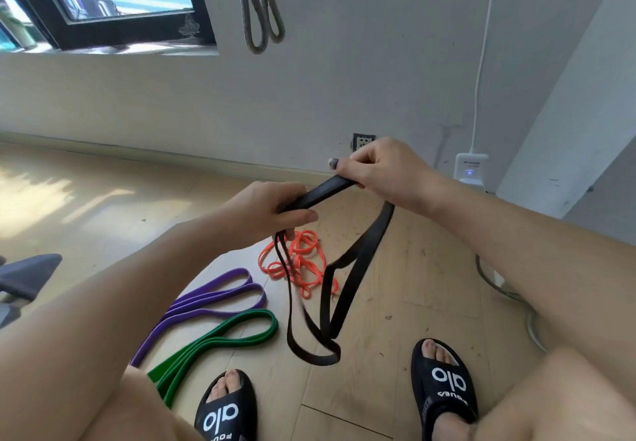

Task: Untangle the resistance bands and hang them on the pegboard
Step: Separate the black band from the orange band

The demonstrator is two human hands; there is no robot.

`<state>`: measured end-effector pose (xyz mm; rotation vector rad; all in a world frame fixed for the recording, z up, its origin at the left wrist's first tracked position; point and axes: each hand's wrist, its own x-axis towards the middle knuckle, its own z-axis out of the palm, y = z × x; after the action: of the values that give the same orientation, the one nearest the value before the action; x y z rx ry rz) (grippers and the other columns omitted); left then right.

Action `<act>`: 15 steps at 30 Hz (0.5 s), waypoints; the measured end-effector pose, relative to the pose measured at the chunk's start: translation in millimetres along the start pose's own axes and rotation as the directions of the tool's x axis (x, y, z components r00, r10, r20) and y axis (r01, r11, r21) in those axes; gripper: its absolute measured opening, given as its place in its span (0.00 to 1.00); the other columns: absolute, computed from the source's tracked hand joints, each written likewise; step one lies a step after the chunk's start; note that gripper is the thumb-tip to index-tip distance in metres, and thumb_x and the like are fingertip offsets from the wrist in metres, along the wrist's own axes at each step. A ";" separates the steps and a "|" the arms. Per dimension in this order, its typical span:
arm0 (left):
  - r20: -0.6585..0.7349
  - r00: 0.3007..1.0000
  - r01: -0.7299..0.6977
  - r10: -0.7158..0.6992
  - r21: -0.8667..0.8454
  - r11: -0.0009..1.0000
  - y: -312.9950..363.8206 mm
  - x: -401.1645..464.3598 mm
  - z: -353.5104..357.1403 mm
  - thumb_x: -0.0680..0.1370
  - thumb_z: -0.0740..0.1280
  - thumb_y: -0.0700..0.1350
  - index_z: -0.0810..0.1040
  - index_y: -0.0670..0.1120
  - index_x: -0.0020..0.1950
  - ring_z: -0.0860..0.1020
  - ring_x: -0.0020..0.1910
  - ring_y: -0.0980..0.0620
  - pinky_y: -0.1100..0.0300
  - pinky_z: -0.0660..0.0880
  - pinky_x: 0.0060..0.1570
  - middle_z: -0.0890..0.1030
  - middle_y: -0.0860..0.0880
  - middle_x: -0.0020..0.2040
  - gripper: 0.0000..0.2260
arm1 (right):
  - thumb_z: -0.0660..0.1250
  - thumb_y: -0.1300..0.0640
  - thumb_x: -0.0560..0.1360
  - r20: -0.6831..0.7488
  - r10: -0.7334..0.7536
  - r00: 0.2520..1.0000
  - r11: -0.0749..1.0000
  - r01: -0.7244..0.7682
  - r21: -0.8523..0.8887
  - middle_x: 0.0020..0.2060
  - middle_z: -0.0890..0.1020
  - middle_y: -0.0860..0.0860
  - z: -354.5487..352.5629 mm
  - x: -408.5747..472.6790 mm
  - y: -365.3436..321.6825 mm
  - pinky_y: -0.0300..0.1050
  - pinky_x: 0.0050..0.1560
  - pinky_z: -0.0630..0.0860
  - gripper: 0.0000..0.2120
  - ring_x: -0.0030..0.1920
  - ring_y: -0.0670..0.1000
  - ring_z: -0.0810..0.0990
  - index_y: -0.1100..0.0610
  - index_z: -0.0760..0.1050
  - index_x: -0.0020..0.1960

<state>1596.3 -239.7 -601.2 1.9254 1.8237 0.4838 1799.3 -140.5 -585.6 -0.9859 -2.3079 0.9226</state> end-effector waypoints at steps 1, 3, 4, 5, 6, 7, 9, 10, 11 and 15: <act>0.018 1.000 0.005 -0.005 0.023 1.000 -2.4 0.7 1.1 0.80 0.69 0.51 0.74 0.51 0.43 0.79 0.31 0.62 0.71 0.69 0.33 0.83 0.51 0.36 0.09 | 0.67 0.44 0.81 -0.015 -0.001 1.000 1.000 0.001 -0.005 0.21 0.63 0.44 -1.9 0.7 2.3 0.34 0.27 0.61 0.27 0.24 0.46 0.62 0.58 0.69 0.29; 0.027 1.000 0.000 -0.002 0.056 0.998 -4.2 1.4 2.0 0.81 0.68 0.53 0.74 0.50 0.44 0.80 0.31 0.60 0.66 0.71 0.34 0.83 0.50 0.35 0.09 | 0.67 0.44 0.81 -0.050 0.001 0.999 1.000 -0.002 -0.009 0.21 0.64 0.46 -2.3 2.4 5.4 0.35 0.27 0.61 0.26 0.25 0.47 0.62 0.59 0.70 0.30; 0.018 1.000 -0.005 0.004 0.049 0.999 -3.5 1.5 2.3 0.81 0.68 0.52 0.75 0.49 0.45 0.81 0.32 0.58 0.63 0.75 0.36 0.83 0.50 0.35 0.09 | 0.67 0.43 0.81 -0.066 0.007 0.998 1.000 -0.007 0.001 0.22 0.64 0.46 -1.5 3.4 6.6 0.35 0.27 0.61 0.26 0.25 0.47 0.63 0.59 0.70 0.30; 0.002 1.000 -0.008 0.008 0.019 1.000 -1.4 1.1 2.1 0.81 0.68 0.51 0.75 0.48 0.45 0.83 0.33 0.55 0.59 0.78 0.38 0.83 0.49 0.35 0.09 | 0.66 0.43 0.81 -0.074 0.020 0.997 1.000 -0.019 0.015 0.22 0.65 0.46 -0.6 3.9 7.4 0.35 0.27 0.61 0.26 0.25 0.46 0.63 0.58 0.71 0.30; -0.018 1.000 -0.012 0.012 -0.021 1.000 1.2 0.0 2.0 0.81 0.68 0.51 0.75 0.47 0.46 0.84 0.34 0.54 0.55 0.80 0.40 0.83 0.48 0.35 0.09 | 0.64 0.41 0.82 -0.066 0.039 0.997 0.999 -0.036 0.036 0.23 0.67 0.47 -0.1 3.9 8.5 0.35 0.28 0.62 0.26 0.25 0.46 0.64 0.57 0.71 0.31; -0.044 0.999 -0.022 0.020 -0.056 0.998 4.4 -1.8 1.1 0.82 0.67 0.50 0.76 0.46 0.46 0.84 0.35 0.53 0.54 0.81 0.43 0.83 0.47 0.36 0.09 | 0.62 0.40 0.82 -0.039 0.060 0.997 0.996 -0.057 0.063 0.25 0.69 0.48 0.3 2.9 9.4 0.37 0.30 0.64 0.26 0.26 0.46 0.66 0.57 0.72 0.33; -0.101 0.994 -0.054 0.042 -0.122 0.991 9.2 -4.9 -2.3 0.83 0.66 0.48 0.75 0.46 0.46 0.86 0.39 0.55 0.51 0.81 0.47 0.83 0.48 0.35 0.08 | 0.58 0.39 0.83 0.052 0.087 0.995 0.989 -0.093 0.117 0.27 0.73 0.48 2.8 -0.3 11.8 0.43 0.34 0.68 0.26 0.27 0.46 0.70 0.56 0.74 0.36; -0.122 0.991 -0.067 0.047 -0.163 0.984 10.7 -5.9 -4.3 0.83 0.65 0.48 0.75 0.46 0.46 0.86 0.40 0.55 0.49 0.80 0.50 0.82 0.49 0.34 0.08 | 0.56 0.38 0.84 0.106 0.093 0.990 0.986 -0.106 0.125 0.27 0.74 0.47 4.8 -2.8 12.5 0.46 0.37 0.71 0.27 0.28 0.47 0.72 0.56 0.75 0.37; -0.137 0.989 -0.076 0.048 -0.205 0.976 12.3 -6.8 -6.3 0.83 0.64 0.48 0.75 0.45 0.47 0.86 0.42 0.55 0.47 0.80 0.51 0.81 0.50 0.34 0.08 | 0.54 0.38 0.84 0.157 0.096 0.983 0.986 -0.115 0.118 0.28 0.76 0.48 7.6 -5.3 13.3 0.50 0.41 0.74 0.28 0.30 0.48 0.75 0.57 0.76 0.38; -0.162 0.986 -0.098 0.045 -0.337 0.936 15.0 -7.5 -6.2 0.83 0.64 0.47 0.76 0.47 0.49 0.87 0.44 0.51 0.49 0.81 0.54 0.83 0.49 0.37 0.06 | 0.47 0.32 0.82 0.320 0.094 0.943 0.975 -0.152 0.161 0.37 0.80 0.52 15.6 -12.3 12.5 0.54 0.58 0.77 0.34 0.40 0.51 0.81 0.58 0.80 0.49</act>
<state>1605.1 -247.2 -587.5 1.7563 1.6288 0.9320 1802.9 -149.6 -607.0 -0.9727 -2.3749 1.4059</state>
